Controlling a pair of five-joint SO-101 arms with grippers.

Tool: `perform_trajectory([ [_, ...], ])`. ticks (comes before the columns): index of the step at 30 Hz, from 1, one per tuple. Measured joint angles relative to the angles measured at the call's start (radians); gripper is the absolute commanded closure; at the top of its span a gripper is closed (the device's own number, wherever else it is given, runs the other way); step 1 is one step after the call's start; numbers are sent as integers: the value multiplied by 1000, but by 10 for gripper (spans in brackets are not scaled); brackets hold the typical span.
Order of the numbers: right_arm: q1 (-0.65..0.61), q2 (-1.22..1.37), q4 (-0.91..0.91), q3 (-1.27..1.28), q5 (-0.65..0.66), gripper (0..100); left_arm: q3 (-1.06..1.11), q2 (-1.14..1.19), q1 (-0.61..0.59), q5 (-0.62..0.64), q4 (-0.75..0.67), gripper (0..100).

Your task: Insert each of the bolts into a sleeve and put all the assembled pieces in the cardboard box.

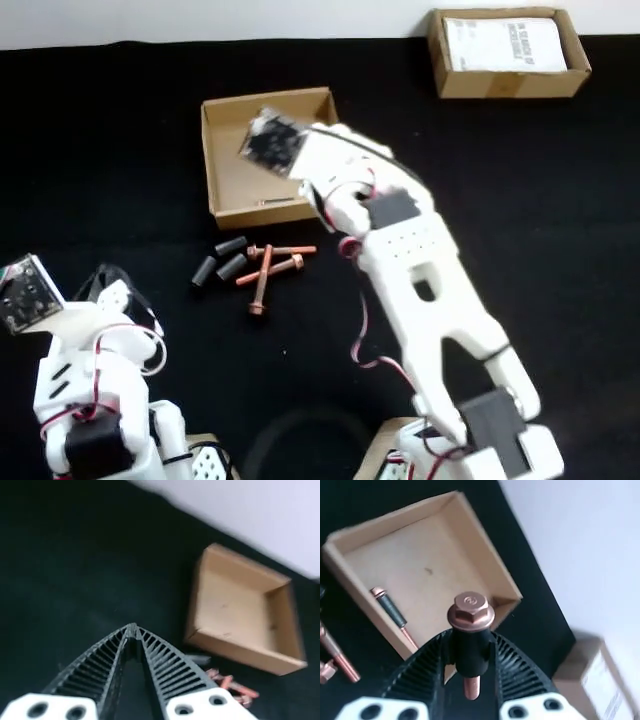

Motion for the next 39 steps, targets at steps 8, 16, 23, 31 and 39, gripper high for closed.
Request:
perform_trajectory([
  [8,8,308,-109,-201,285,991,316,3,-143,3,-275,992],
  [16,11,600,-137,-333,319,986,387,5,-149,3,-379,991],
  [23,14,666,-97,-367,173,836,387,5,-149,3,-379,991],
  [31,-29,666,259,-631,-164,818,387,5,-149,3,-379,991],
  [39,-143,664,755,-1026,-824,818,387,5,-149,3,-379,991],
])
